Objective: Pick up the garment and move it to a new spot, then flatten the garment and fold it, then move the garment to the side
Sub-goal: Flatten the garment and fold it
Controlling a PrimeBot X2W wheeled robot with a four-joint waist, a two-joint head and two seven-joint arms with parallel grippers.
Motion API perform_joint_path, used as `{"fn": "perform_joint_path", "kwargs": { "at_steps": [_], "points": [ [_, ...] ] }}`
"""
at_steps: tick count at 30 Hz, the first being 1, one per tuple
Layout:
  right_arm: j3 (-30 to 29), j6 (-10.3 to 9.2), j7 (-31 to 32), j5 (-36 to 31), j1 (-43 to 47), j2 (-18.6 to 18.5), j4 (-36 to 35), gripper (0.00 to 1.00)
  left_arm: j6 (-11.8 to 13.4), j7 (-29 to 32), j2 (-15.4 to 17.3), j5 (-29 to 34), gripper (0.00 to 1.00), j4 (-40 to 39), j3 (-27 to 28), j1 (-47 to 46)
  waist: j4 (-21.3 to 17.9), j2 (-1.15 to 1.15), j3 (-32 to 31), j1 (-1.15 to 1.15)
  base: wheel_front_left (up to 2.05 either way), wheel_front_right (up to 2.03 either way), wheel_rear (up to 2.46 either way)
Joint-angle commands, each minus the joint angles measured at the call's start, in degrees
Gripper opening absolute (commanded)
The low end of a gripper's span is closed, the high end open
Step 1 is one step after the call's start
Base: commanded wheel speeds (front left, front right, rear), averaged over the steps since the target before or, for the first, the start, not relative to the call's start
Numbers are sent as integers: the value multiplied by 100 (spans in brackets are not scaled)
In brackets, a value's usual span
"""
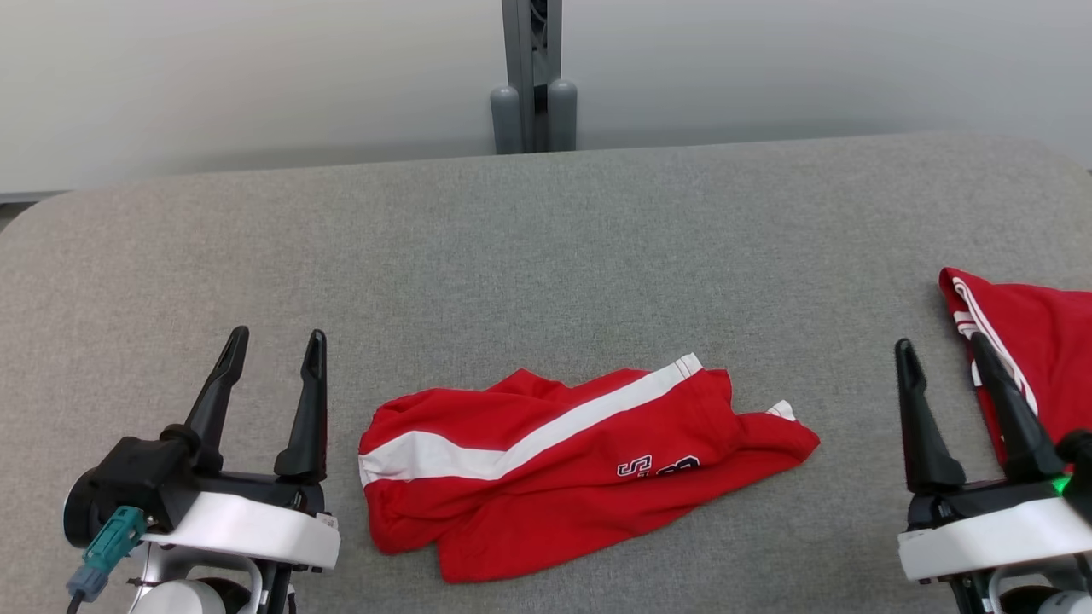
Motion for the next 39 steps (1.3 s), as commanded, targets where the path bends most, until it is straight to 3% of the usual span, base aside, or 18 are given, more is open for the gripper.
{"fn": "perform_joint_path", "kwargs": {
  "at_steps": [1, 14, 30, 35, 39],
  "points": [
    [52, 1, 13, -35, -10, -25, -24, 100, 2, 34, 2, -42, 100, -107, 8, -57, -12, 0, -84, 0, 0, 0, 0],
    [332, 1, 239, -97, 312, -28, 205, 100, 146, 170, 199, -32, 100, -297, 70, 454, -50, 0, -496, 0, 0, 0, 0],
    [281, 1, 286, -52, 403, -29, 150, 100, 288, 209, 258, 27, 100, -398, -9, 703, 19, 0, -503, 0, 0, 0, 0],
    [254, 1, 253, -36, 387, -29, 144, 100, 278, 238, 279, 32, 100, -403, -39, 642, 39, 0, -453, 0, 0, 0, 0],
    [254, 1, 262, -39, 350, -29, 137, 100, 92, 468, 354, -86, 100, -235, -120, 433, 85, 0, -360, 0, 0, 0, 0]
  ]
}}
